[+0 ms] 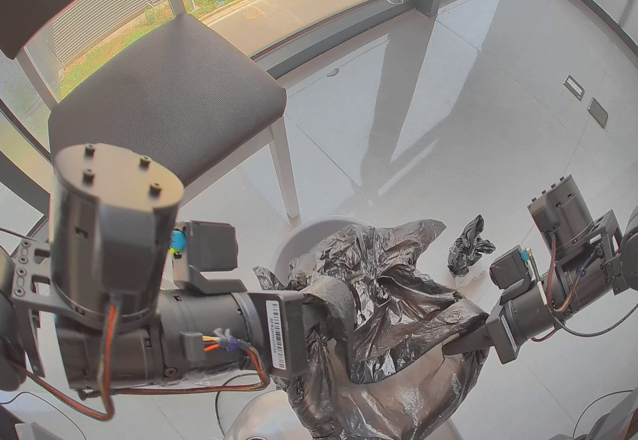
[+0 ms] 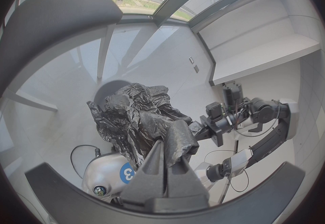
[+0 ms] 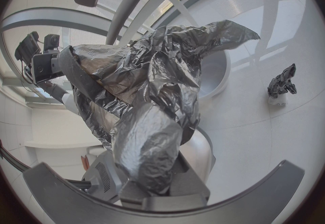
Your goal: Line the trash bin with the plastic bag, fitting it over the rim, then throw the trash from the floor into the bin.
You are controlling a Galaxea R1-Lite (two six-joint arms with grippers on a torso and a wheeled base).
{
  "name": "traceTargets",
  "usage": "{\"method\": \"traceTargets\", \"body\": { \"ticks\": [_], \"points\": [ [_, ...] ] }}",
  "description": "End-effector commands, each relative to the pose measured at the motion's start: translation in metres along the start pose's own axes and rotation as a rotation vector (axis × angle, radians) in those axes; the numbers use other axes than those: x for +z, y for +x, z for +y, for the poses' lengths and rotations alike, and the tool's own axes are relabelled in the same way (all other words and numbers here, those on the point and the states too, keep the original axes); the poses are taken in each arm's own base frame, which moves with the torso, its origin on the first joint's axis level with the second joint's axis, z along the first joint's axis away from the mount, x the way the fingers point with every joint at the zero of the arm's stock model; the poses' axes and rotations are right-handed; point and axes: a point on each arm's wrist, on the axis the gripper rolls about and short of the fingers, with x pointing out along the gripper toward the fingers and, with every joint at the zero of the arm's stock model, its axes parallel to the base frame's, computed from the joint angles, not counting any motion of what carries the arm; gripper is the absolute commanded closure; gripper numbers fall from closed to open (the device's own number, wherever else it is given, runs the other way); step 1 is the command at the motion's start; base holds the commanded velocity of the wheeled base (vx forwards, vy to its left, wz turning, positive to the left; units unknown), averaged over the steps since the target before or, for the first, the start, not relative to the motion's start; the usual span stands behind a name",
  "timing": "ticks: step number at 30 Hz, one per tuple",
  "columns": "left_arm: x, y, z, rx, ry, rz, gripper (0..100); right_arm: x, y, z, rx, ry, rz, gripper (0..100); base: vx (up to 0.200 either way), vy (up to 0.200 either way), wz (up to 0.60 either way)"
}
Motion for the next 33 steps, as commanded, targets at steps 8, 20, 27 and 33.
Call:
{"method": "traceTargets", "body": {
  "ticks": [8,20,27,33],
  "points": [
    [-0.001,0.027,0.009,0.095,-0.017,0.089,100,0.024,0.039,-0.006,0.028,-0.043,0.098,100,0.000,0.000,0.00],
    [0.004,0.029,0.019,0.137,-0.039,0.090,100,0.042,0.081,0.000,0.107,-0.068,0.160,100,0.000,0.000,0.00],
    [0.014,0.049,0.021,0.140,-0.055,0.106,100,0.042,0.091,-0.006,0.149,-0.025,0.183,100,0.000,0.000,0.00],
    [0.029,0.070,0.023,0.150,-0.072,0.088,100,0.043,0.094,-0.017,0.156,0.030,0.186,100,0.000,0.000,0.00]
  ]
}}
